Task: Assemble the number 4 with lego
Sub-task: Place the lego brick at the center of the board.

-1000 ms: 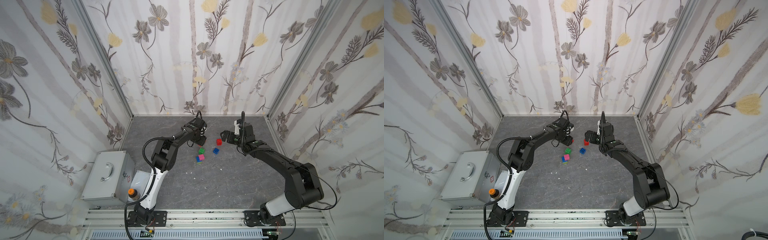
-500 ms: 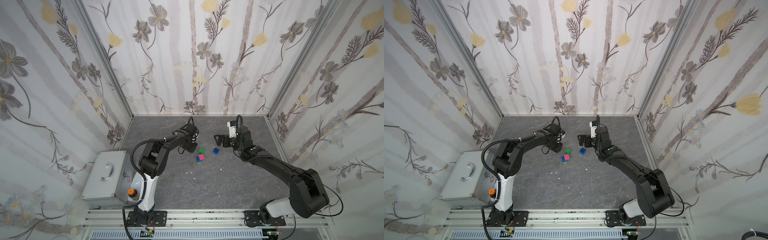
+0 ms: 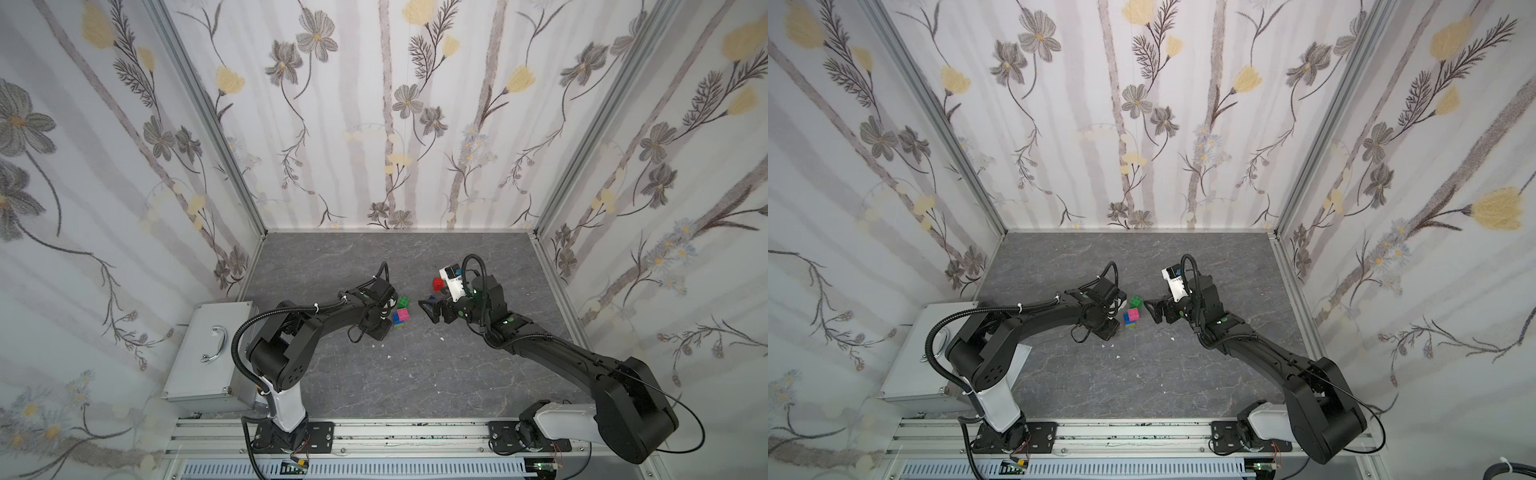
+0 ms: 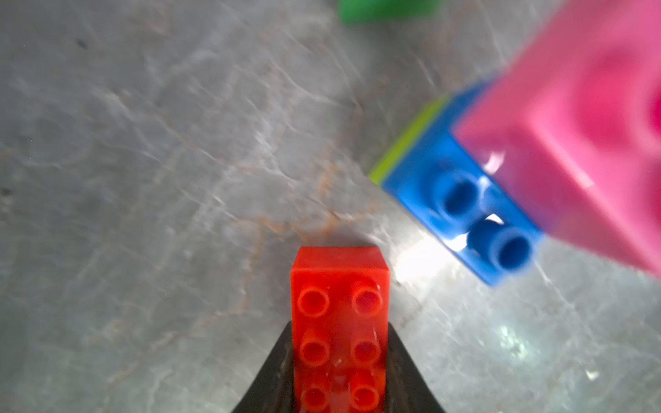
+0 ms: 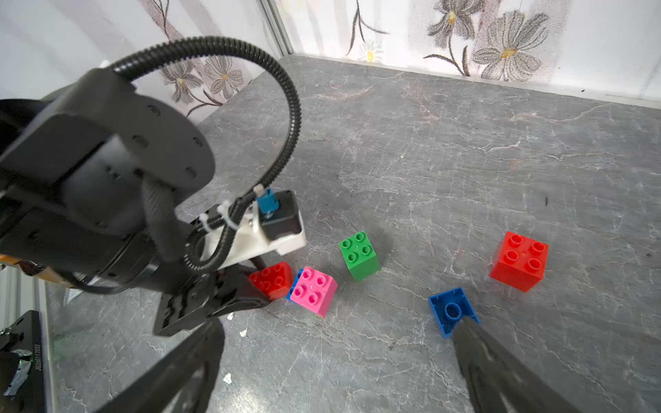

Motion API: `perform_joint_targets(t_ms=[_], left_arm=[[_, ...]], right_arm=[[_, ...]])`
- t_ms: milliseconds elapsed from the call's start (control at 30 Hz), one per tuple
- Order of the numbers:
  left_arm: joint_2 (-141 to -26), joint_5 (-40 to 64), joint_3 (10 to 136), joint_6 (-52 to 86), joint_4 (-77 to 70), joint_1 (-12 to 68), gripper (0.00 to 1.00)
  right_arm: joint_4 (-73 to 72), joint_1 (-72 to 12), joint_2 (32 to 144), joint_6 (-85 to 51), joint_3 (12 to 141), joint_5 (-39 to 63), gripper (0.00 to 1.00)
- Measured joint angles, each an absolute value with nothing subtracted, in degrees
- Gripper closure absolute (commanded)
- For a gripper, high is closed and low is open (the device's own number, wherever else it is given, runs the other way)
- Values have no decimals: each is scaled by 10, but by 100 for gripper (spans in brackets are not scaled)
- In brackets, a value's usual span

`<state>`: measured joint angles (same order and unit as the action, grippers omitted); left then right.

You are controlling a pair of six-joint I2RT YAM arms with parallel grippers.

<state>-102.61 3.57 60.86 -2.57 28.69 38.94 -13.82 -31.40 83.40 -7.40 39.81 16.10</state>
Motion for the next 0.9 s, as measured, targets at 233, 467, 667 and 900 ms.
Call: perform_joint_targets(t_ms=[233,467,667,900], left_arm=[[-1042,5,629,-30,321,428,61],[-1024,-16,616,-42,345,474,61],[-1035,-18,629,-52,348,520,61],[-1048,-19,647,-67,347,584,53]], right_arm=[[-138,-314,809,-43,391,146,0],[-138,-314,797,-28,381,134,0],[-138,-314,777,-23,366,121,0],[-138,-314,748,-21,332,107,0]])
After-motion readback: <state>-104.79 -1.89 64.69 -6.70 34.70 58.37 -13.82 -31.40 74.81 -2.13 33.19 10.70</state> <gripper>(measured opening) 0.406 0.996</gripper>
